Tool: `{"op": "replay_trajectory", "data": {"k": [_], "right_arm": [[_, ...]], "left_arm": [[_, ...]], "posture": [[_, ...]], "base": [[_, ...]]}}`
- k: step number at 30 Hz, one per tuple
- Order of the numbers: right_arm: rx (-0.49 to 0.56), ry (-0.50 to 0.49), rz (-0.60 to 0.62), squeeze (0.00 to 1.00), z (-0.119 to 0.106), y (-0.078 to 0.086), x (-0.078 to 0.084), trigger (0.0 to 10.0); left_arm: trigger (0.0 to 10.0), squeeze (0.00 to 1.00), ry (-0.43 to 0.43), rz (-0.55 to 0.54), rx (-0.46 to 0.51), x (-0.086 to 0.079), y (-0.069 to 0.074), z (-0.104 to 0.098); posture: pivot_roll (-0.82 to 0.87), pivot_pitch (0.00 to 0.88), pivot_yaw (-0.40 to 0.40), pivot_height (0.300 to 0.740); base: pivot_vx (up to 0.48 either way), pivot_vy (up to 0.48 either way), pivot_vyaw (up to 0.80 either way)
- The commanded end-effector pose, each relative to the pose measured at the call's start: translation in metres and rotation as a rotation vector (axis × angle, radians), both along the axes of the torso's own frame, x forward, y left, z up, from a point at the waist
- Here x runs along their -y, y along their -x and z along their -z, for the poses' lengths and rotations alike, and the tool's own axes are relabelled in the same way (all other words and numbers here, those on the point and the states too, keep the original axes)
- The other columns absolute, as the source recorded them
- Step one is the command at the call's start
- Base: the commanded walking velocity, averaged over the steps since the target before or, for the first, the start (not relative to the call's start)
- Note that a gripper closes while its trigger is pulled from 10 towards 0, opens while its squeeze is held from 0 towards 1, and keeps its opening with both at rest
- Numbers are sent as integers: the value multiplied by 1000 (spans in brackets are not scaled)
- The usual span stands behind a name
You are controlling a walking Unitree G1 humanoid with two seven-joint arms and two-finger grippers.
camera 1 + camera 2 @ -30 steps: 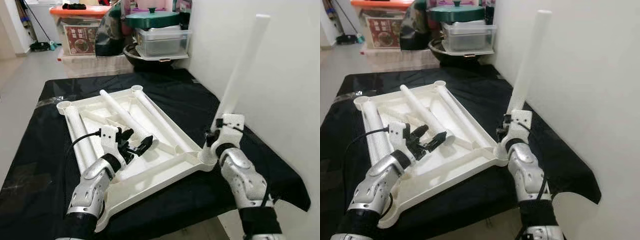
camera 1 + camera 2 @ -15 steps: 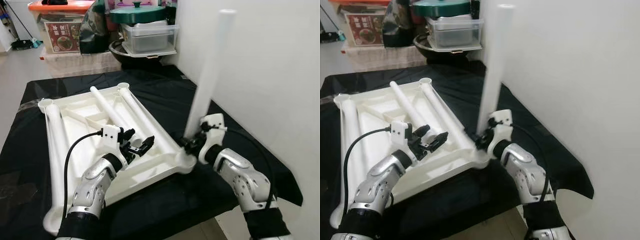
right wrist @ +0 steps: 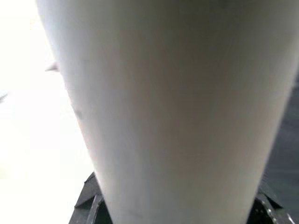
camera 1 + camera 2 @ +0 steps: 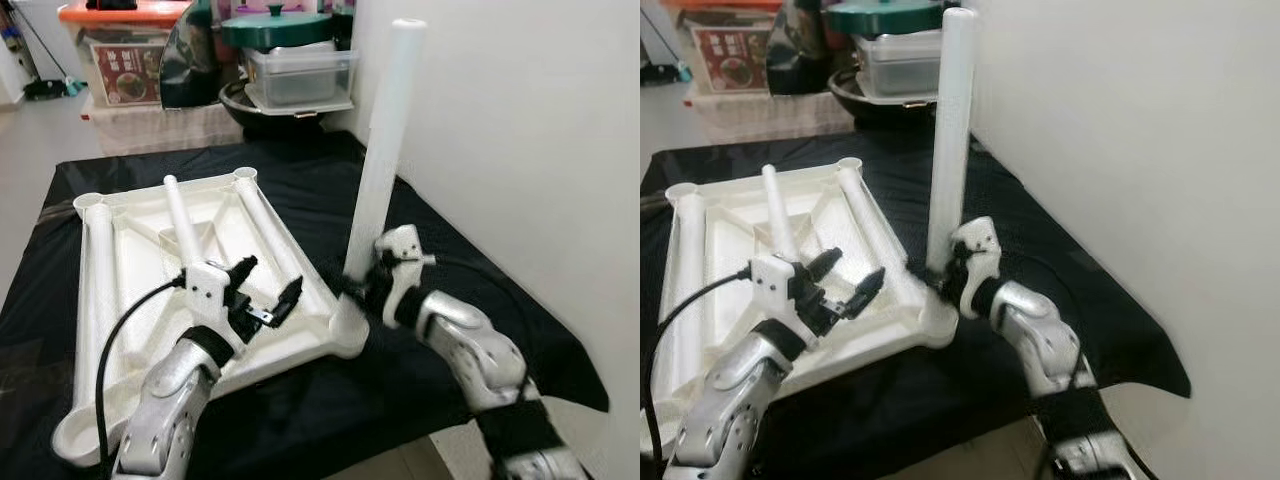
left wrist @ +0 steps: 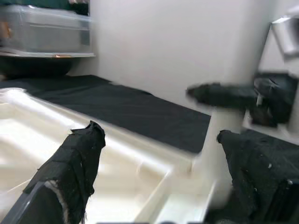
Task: Building children table
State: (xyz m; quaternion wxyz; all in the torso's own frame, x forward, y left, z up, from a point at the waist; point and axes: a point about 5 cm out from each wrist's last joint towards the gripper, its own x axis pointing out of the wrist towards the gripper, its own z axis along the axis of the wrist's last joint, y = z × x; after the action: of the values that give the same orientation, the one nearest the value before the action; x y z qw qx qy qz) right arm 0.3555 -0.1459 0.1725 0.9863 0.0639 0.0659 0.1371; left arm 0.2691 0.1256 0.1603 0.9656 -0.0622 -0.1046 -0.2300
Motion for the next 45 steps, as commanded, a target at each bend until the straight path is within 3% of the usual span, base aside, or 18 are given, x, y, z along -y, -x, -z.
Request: {"op": "replay_trajectory", "data": {"k": [1,8,9,11,12,14,15,17,18,24,27,29,31,35,39,41,43,45], "right_arm": [[-171,11,298,0,32,4,33,0],[-155,35,399,0,35,22,30,0],[-129,29,364,0,31,25,21,8196],[-111,24,343,0,28,25,14,8196],[-71,15,281,0,21,26,5,10000],[-49,-1,257,0,17,25,-1,10000],[-1,-25,219,1000,9,24,-4,10000],[48,-41,152,1000,-4,22,-5,10000],[65,-65,74,149,-11,20,-5,10000],[81,-117,-128,0,-24,23,-10,10000],[82,-14,-524,0,-15,42,-12,10000],[66,25,-590,0,-8,45,-10,10000],[30,40,-630,0,3,46,-9,1333],[9,36,-622,0,7,45,-9,0],[-182,48,155,0,37,2,33,0],[-182,48,155,0,37,2,33,0],[-248,21,475,0,49,9,57,0],[-231,46,476,0,50,17,52,0]], "left_arm": [[10000,0,-31,-55,7,-3,1,4],[10000,0,-92,-164,40,-2,-3,8],[10000,0,-108,-176,47,0,-4,10],[10000,0,-117,-180,48,1,-3,11],[10000,0,-130,-175,55,2,-3,11],[10000,0,-136,-177,62,2,-2,11],[10000,0,-138,-179,67,1,-1,11],[10000,0,-136,-191,73,-2,0,10],[10000,0,-137,-196,79,-3,0,10],[10000,0,-144,-209,94,-3,-1,10],[10000,0,-148,-211,107,-1,-1,10],[10000,0,-148,-210,108,0,-2,10],[10000,0,-148,-210,109,0,-2,10],[10000,0,-148,-210,111,1,-2,10],[10000,0,-150,-215,116,3,0,11],[10000,0,-150,-215,116,3,0,11],[10000,0,-154,-216,118,3,0,11],[10000,0,-159,-217,121,3,1,11]], "posture": [[-35,0,-90,740],[-49,0,-71,740],[-64,0,-58,740],[-64,0,-58,740],[-66,0,-55,740],[-66,0,-55,740],[-67,0,-55,740],[-64,0,-59,740],[-63,0,-62,740],[-63,0,-63,740],[-61,0,-65,740],[-59,0,-67,740],[-59,0,-68,740],[-55,0,-71,740],[-52,0,-73,740],[-52,0,-73,740],[-50,0,-71,740],[-52,0,-66,740]], "base": [[0,0,0],[0,0,0],[0,0,0],[0,0,0],[0,0,0],[0,0,0],[0,0,0],[0,0,0],[0,0,0],[0,0,0],[0,0,0],[0,0,0],[0,0,0],[0,0,0],[0,0,0],[0,0,0],[0,0,0],[0,0,0]]}}
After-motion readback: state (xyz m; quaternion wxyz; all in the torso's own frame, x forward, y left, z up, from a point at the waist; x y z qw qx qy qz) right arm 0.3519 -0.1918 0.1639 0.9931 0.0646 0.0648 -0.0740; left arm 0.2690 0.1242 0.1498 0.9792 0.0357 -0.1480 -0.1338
